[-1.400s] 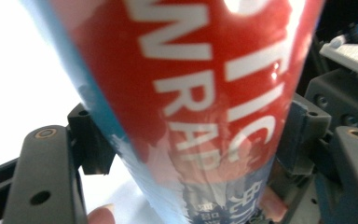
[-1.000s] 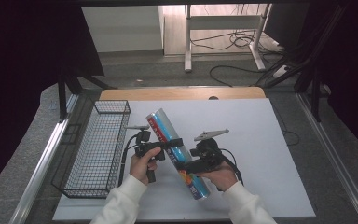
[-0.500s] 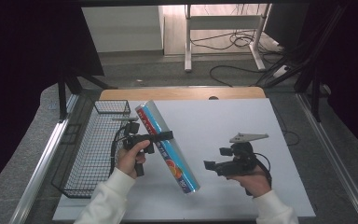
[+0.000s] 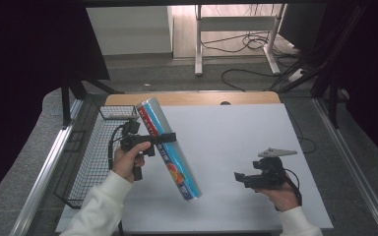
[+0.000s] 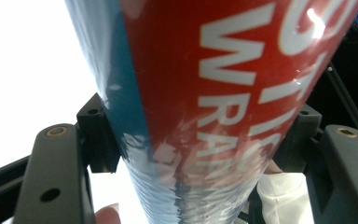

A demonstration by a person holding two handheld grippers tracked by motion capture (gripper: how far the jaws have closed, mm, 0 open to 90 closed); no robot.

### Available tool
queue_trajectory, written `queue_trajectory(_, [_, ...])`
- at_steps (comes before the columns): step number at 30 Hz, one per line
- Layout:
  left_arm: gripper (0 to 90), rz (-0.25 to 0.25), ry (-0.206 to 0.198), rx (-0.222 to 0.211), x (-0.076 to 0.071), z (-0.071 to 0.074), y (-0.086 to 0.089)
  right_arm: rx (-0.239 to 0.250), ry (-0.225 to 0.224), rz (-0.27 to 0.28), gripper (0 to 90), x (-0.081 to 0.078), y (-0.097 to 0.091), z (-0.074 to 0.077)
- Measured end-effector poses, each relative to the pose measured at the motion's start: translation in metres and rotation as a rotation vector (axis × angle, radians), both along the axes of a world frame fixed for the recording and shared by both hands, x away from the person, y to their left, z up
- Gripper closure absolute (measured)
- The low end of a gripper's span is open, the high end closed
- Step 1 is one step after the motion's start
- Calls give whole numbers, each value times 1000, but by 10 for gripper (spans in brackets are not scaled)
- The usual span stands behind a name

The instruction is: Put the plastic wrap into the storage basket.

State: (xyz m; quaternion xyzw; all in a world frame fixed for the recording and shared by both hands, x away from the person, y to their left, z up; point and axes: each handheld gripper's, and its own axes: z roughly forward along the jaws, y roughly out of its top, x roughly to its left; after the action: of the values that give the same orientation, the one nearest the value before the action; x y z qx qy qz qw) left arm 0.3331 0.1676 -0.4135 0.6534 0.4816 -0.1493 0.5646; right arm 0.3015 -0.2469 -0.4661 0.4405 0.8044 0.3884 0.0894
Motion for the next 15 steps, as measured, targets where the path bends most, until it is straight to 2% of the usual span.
queue_trajectory(4, [320, 9, 3, 13, 0, 1, 5, -36, -9, -17, 108, 1, -3, -7])
queue_trajectory(15, [321, 23, 2, 59, -2, 9, 26, -55, -30, -69, 109, 3, -14, -11])
